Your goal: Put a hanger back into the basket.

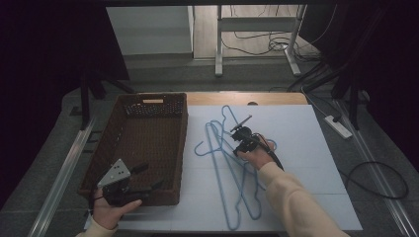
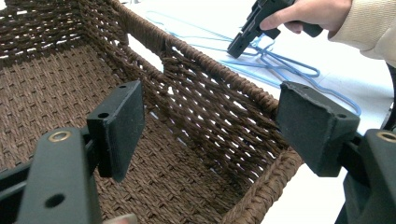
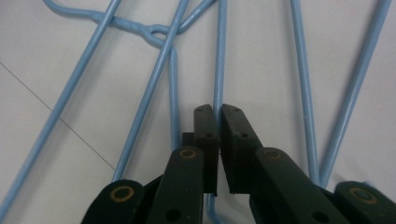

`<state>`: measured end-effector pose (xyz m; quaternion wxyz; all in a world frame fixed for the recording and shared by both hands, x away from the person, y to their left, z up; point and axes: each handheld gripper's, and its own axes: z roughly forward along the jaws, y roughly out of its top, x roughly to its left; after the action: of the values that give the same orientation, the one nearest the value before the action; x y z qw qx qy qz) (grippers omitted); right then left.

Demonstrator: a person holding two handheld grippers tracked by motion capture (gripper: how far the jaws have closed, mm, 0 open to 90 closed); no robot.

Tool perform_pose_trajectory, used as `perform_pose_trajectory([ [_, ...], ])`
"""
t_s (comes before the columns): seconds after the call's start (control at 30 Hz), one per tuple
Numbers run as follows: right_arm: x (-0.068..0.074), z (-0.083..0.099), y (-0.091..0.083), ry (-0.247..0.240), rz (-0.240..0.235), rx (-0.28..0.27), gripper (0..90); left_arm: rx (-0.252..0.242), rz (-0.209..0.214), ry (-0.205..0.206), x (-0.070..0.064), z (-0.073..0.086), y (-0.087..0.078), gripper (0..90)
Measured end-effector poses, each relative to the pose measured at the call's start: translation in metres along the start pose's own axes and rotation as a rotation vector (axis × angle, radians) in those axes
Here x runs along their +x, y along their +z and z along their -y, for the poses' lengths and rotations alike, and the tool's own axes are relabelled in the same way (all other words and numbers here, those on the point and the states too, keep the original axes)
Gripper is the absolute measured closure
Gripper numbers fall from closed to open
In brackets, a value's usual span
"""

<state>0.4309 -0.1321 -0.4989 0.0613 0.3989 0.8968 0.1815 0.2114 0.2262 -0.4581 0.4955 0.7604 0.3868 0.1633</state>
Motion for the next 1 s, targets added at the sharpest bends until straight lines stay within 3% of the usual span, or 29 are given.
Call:
perform_pose_trajectory([
  [0.27,-0.003,0.001,-0.008,0.033,-0.001,-0.026,87.3,0.001,-0.002,0.004,-0.001,0.0,0.0,24.4],
  [0.5,-0.01,0.002,-0.023,0.096,-0.037,-0.062,87.5,-0.005,0.003,0.011,-0.008,-0.006,0.0,24.4],
  [0.8,-0.01,0.001,-0.055,0.143,-0.098,-0.157,87.6,0.008,0.034,0.049,-0.038,-0.029,0.01,24.4],
  [1.0,-0.011,0.002,-0.07,0.179,-0.139,-0.199,87.7,0.041,0.07,0.054,-0.056,-0.041,0.031,24.4],
])
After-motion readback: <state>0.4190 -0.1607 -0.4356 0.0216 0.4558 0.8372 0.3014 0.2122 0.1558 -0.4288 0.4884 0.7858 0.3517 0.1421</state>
